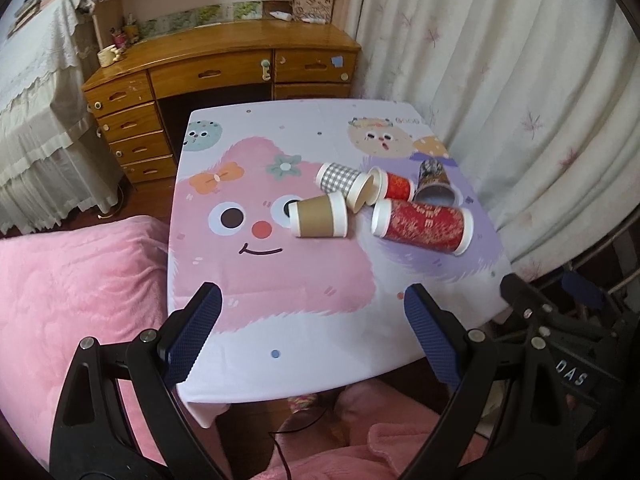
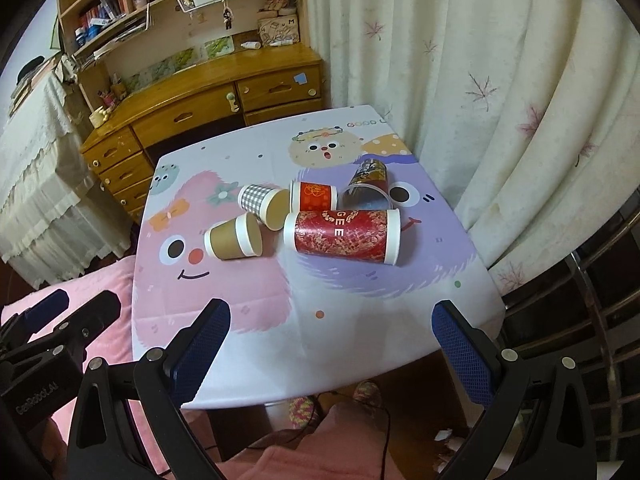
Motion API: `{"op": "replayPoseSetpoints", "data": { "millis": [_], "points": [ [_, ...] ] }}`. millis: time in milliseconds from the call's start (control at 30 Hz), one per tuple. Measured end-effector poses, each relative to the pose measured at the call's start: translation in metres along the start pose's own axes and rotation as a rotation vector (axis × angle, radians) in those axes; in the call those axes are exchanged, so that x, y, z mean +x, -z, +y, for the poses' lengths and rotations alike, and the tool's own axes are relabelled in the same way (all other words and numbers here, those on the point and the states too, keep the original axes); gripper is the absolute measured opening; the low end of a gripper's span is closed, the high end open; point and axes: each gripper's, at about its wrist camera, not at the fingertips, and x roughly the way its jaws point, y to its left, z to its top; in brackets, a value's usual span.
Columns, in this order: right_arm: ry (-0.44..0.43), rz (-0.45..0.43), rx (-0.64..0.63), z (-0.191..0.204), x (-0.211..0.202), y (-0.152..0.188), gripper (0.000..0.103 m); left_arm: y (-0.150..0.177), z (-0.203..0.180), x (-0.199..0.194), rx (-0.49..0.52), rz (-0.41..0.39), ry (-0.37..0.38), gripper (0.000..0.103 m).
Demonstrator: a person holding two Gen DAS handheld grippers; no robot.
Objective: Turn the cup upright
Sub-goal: 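Reach the left gripper to the brown kraft cup and grasp its base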
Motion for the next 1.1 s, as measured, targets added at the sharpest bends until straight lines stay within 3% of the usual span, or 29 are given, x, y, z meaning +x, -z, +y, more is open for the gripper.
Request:
{"op": "replayPoseSetpoints", "data": {
  "millis": [367, 600, 800, 1100],
  "points": [
    [-0.008, -0.035, -0.137, 0.01, 0.04, -0.008, 0.103, -0.018, -0.005, 0.057, 0.267, 0.043, -0.078, 0.092],
    [-0.078, -0.02, -0.251, 0.015, 0.09, -0.023, 0.103, -0.051, -0.017, 0.127, 0.434, 0.114, -0.014, 0.091],
    [-0.074, 0.037, -0.35, 0.025, 0.155, -0.043, 0.103, -0.081, -0.027, 0.214, 0.528, 0.298, 0.068, 0.09],
    [-0.153, 0.132, -0.403, 0.045, 0.242, -0.069, 0.103, -0.09, -0.079, 0.318, 0.941, 0.406, 0.012, 0.09]
  ]
}}
